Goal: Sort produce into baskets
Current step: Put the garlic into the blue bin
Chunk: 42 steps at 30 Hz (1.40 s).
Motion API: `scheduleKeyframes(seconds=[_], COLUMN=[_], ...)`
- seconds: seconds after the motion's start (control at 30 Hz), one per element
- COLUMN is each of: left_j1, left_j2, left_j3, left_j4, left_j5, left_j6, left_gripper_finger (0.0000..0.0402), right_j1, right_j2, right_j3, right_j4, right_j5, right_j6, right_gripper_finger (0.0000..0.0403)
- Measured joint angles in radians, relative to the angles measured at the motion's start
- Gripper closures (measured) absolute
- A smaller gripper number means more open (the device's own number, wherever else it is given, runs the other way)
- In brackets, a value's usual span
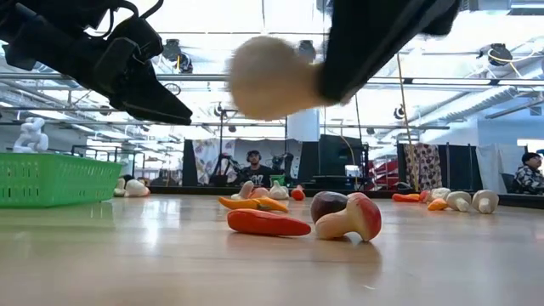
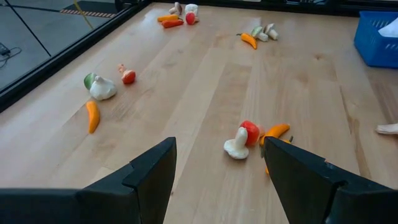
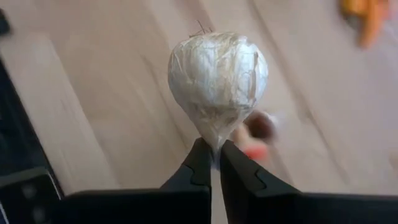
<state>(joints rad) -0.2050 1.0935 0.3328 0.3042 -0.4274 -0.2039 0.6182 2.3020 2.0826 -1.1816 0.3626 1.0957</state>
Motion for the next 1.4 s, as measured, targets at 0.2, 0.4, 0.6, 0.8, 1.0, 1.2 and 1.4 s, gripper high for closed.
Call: scheduleKeyframes(seconds=[0.2,0.4,0.6,0.8,1.0,1.2,1.4], left_j1=[0.0,0.0,0.0,0.0,0.0,0.0,0.0], left_j2=[0.0,0.0,0.002,0.015,0.066,0.134,0.18], left_j3=[0.0,0.0,0.002,0.002,0.002,0.002,0.002], left_j4=[0.0,0.0,-0.003,0.002,0.032,0.114,0.157], left_j5=[0.0,0.0,0.0,0.001,0.001,0.0,0.001], left_j6=[0.0,0.0,0.0,-0.001,-0.001,0.0,0.002], left_gripper_finger=[0.0153,0.0153,0.0153,0.0153,0.0153,0.0153,0.0153], right_j1=[0.003,0.015,0.038,0.086,0.111,0.108,0.11], right_j2=[-0.002,-0.024,-0.05,-0.095,-0.201,-0.332,-0.404], right_j3=[0.116,0.125,0.119,0.114,-0.038,-0.284,-0.424], right_j4=[-0.314,-0.381,-0.39,-0.387,-0.388,-0.386,-0.276], right_j5=[-0.152,-0.275,-0.331,-0.344,-0.335,-0.37,-0.402], right_j6=[0.105,0.112,0.102,0.07,0.019,0.131,0.209], right_gripper_finger=[0.0397,0.0397,0.0397,0.0397,0.04,0.0399,0.0399])
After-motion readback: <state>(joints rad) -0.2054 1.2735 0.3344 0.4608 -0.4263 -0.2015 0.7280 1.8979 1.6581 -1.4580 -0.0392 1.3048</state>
